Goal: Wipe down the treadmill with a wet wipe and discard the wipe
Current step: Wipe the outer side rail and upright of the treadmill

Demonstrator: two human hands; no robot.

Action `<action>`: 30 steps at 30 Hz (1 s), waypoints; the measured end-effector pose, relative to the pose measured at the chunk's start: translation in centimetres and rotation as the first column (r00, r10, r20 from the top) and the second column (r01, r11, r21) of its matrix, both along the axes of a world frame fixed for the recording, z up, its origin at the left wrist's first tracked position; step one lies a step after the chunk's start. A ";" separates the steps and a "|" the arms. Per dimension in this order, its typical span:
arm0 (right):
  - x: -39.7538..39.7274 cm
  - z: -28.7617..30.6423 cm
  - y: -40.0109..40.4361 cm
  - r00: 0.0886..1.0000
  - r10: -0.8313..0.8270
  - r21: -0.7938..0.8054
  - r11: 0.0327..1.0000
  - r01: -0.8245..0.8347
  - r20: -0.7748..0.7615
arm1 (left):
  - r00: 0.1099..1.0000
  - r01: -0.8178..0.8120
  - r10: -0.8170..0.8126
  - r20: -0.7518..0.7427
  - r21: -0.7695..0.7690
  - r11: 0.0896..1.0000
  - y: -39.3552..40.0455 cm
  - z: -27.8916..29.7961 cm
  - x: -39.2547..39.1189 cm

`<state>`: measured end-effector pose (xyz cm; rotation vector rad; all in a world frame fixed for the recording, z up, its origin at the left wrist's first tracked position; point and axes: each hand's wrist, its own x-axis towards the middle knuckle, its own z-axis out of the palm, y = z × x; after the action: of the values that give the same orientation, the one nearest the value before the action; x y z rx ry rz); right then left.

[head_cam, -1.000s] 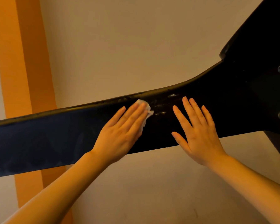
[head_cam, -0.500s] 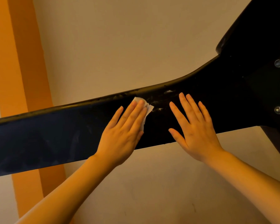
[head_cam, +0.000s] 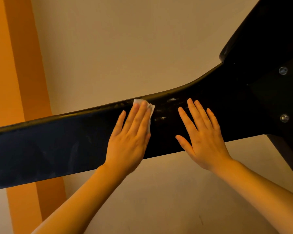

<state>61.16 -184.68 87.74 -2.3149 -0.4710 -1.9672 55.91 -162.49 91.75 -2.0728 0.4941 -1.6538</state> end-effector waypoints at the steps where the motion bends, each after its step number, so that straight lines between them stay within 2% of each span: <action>1: 0.0 0.0 0.0 1.000 -0.003 -0.002 1.000 0.003 0.001 | 1.000 0.010 -0.010 -0.026 0.024 1.000 -0.3 -0.8 0.2; 3: 0.0 0.0 0.0 1.000 -0.007 -0.005 1.000 0.007 0.006 | 0.997 0.020 -0.011 -0.080 0.118 0.993 -0.4 -2.2 0.3; 5: 0.0 0.1 0.0 1.000 -0.005 -0.004 1.000 0.005 0.009 | 0.997 -0.004 0.016 -0.073 0.162 0.987 -0.2 -2.0 0.2; 11: 0.0 0.1 -0.2 1.000 0.002 -0.014 1.000 -0.002 0.002 | 1.000 0.004 -0.002 0.018 -0.097 0.995 -1.5 1.8 0.2; 13: 0.0 0.0 -0.5 1.000 -0.005 -0.015 1.000 0.005 -0.004 | 1.000 0.024 -0.024 0.002 -0.083 0.996 -2.0 0.3 0.6; 16: 0.0 -0.2 -1.4 0.999 -0.032 0.006 0.999 0.032 -0.016 | 0.996 0.050 -0.047 -0.077 0.046 0.998 -1.8 -3.0 0.7; 18: -0.1 -0.3 -2.0 0.999 -0.035 0.022 0.999 0.036 -0.030 | 0.996 0.034 -0.024 -0.090 0.108 0.994 -1.4 -3.2 0.6; 21: -0.2 -0.4 -2.1 0.999 -0.019 0.039 0.999 0.020 -0.044 | 0.999 0.003 -0.002 -0.037 0.031 1.000 -2.2 -0.8 0.4; 24: -0.1 -0.4 -1.8 0.999 -0.017 0.056 0.998 0.020 -0.049 | 0.999 0.043 -0.044 -0.016 -0.082 0.996 -4.0 0.6 0.7; 30: 0.0 -0.6 -2.0 0.999 -0.003 0.052 0.999 0.006 -0.054 | 0.995 0.070 -0.070 -0.066 -0.014 0.997 -3.4 -3.8 1.0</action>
<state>61.20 -186.65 87.18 -2.3330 -0.4049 -1.8895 56.92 -165.85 87.97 -2.1472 0.5868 -1.6342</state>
